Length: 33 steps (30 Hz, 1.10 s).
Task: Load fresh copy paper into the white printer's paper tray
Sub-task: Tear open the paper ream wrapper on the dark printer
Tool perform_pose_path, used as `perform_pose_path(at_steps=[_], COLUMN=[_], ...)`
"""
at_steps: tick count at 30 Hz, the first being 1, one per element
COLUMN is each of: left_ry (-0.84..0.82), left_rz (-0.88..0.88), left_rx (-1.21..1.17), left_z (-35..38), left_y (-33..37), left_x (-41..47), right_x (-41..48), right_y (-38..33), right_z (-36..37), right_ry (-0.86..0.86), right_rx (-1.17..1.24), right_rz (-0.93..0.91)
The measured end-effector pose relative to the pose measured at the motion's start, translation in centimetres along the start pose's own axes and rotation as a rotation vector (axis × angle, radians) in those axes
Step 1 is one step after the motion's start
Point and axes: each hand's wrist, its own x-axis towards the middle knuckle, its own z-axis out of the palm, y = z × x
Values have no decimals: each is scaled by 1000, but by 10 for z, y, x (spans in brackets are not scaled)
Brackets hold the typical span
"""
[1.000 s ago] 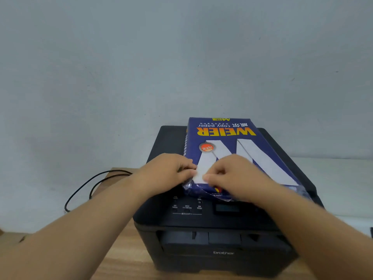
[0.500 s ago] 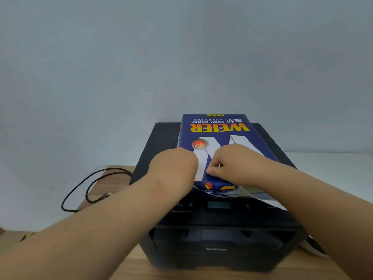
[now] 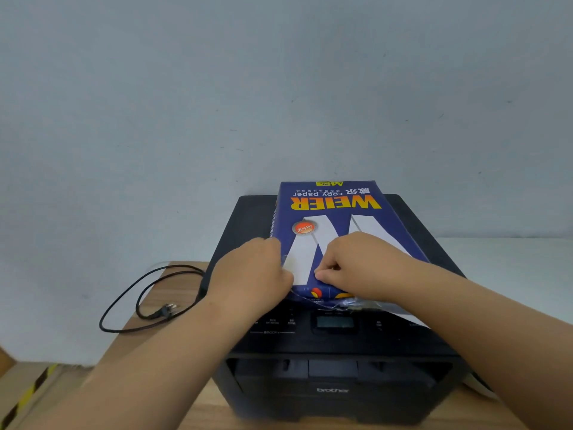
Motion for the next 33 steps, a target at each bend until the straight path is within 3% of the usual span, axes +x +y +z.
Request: perform_pose_path(at_steps=[6,9,11,18,24,26,29,33], left_ry=[7,-48,-45,82,158,181,76,-27], left_rz=[148,154,103,-190,-291,-119,320,472], left_rx=[351,399,303,-375,-440,-422,-320,-333], left_z=[0,-1,2,12,11,5,2,4], left_y=[19,20,19,-14,-24,-28,-37,-55], left_x=[9,15,17,13,-6,-11,-7,-11], right_x=[-1,-1,-1,0,-1,-2,-1,-2], right_y=[-1,0,1,3,3,3,4,6], right_z=[-1,-1,-1,0,1,0,-1,-7], right_ry=[9,0,-1,-26,-49,-52,-79,-112], right_rx=[-29,-17,-18,-12,-22,-23,-40,-27], right_rz=[-31,-37,-41,-19,-19,-18,-14,-32])
